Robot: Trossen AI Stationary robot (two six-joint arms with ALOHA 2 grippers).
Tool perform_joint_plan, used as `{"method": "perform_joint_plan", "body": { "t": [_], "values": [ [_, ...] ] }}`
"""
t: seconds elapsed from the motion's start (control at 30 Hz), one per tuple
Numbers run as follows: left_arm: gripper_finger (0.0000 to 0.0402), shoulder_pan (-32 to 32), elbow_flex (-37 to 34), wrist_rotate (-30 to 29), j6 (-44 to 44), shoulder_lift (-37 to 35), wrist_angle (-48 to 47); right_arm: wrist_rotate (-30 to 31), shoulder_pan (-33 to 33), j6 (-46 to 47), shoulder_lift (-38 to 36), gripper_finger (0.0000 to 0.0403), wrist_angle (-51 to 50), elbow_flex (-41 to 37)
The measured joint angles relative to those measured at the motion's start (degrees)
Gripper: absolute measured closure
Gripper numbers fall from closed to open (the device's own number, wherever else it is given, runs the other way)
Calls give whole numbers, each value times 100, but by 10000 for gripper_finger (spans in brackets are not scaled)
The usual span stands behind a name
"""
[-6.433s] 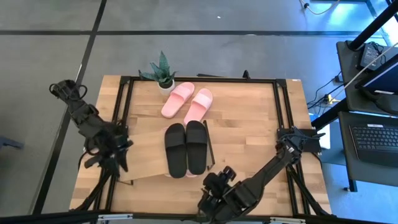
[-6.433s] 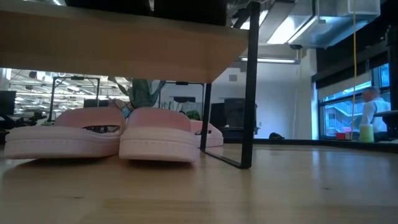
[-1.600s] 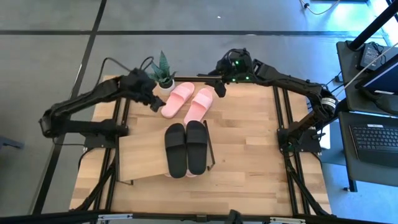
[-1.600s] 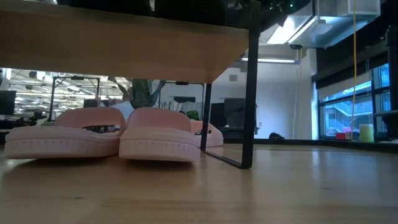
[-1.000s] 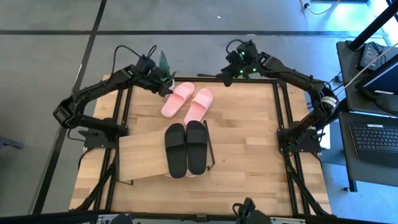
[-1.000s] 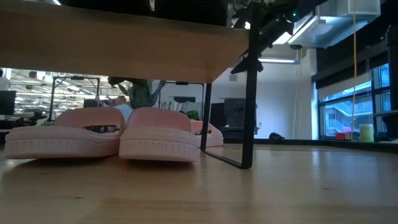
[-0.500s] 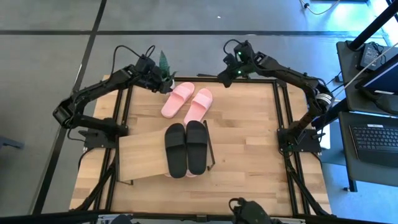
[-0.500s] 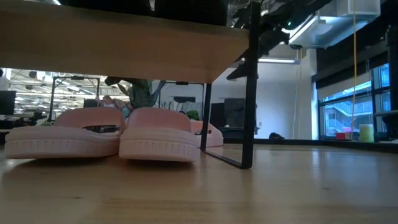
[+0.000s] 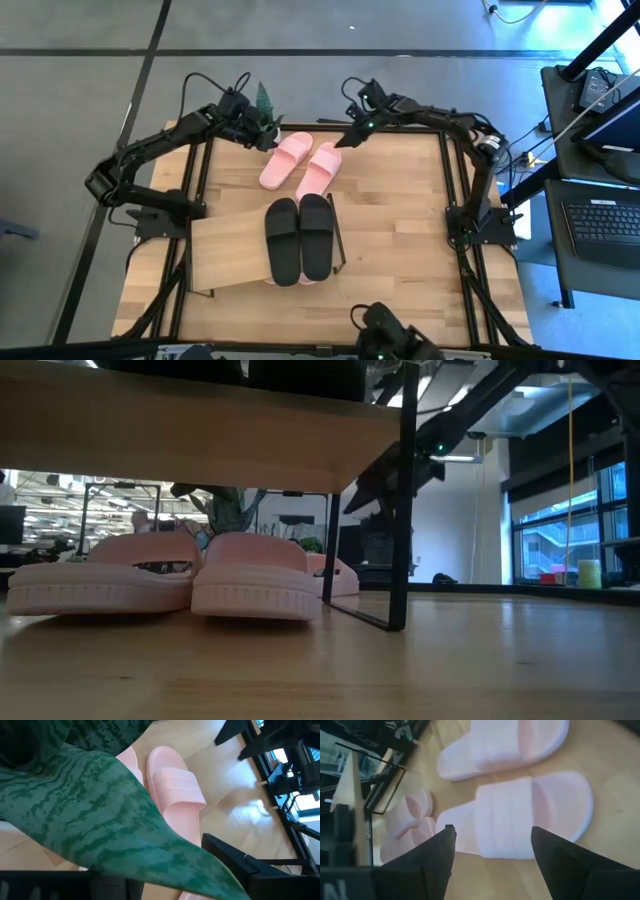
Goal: Pick and place slides into the shelf
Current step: Put the pink slide under the shelf
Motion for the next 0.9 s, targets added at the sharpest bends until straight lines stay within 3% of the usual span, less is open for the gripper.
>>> {"method": "perform_joint_plan", "body": {
  "t": [0.57,0.9],
  "values": [
    [229,0,0,-6,-7,0,2,16,251,-48,755,144,359,-5],
    [229,0,2,-8,-13,0,2,462,291,-149,793,144,314,-7]
  ]
}}
